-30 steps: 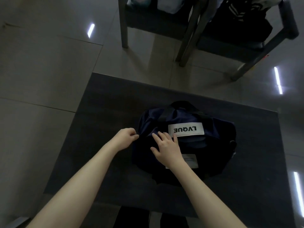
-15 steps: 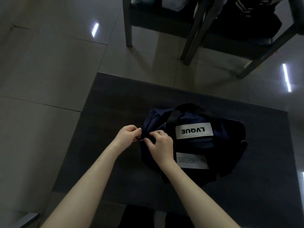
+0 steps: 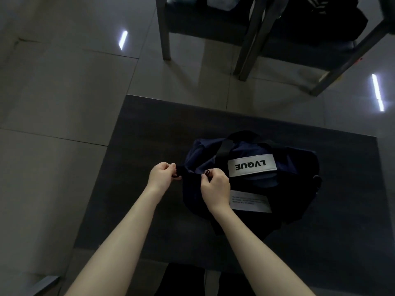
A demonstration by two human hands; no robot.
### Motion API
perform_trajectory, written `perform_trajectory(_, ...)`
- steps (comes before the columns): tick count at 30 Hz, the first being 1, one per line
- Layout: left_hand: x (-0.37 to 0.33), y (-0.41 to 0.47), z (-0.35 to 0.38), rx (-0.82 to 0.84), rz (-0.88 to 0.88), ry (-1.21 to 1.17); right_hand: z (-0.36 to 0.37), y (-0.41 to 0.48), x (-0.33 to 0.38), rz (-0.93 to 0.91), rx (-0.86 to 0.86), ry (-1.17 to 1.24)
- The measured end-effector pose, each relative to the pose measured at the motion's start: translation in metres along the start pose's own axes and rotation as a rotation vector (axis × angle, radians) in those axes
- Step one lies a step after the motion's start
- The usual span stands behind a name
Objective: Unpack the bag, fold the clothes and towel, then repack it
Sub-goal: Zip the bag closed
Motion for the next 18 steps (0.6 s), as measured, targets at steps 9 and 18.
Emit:
perform_trajectory(9, 0.002, 0.003, -0.010, -0.087, -0.052, 0.108, -0.033, -0.005, -0.021, -0.075, -0.117, -0.174)
perform_trajectory(18, -0.045, -0.037, 0.044, -0.168, 0.860, 0.940, -0.049, -0.015, -0.027, -0.131, -0.175, -0.176)
Point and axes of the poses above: each hand's wrist, its own y-axis towards the middle knuckle, its own z-axis out of the palm, x = y × z, the point moved 5 cm from there along y, towards the middle knuckle, and after that the axes turned 1 degree about x, right-handed, at the moved point
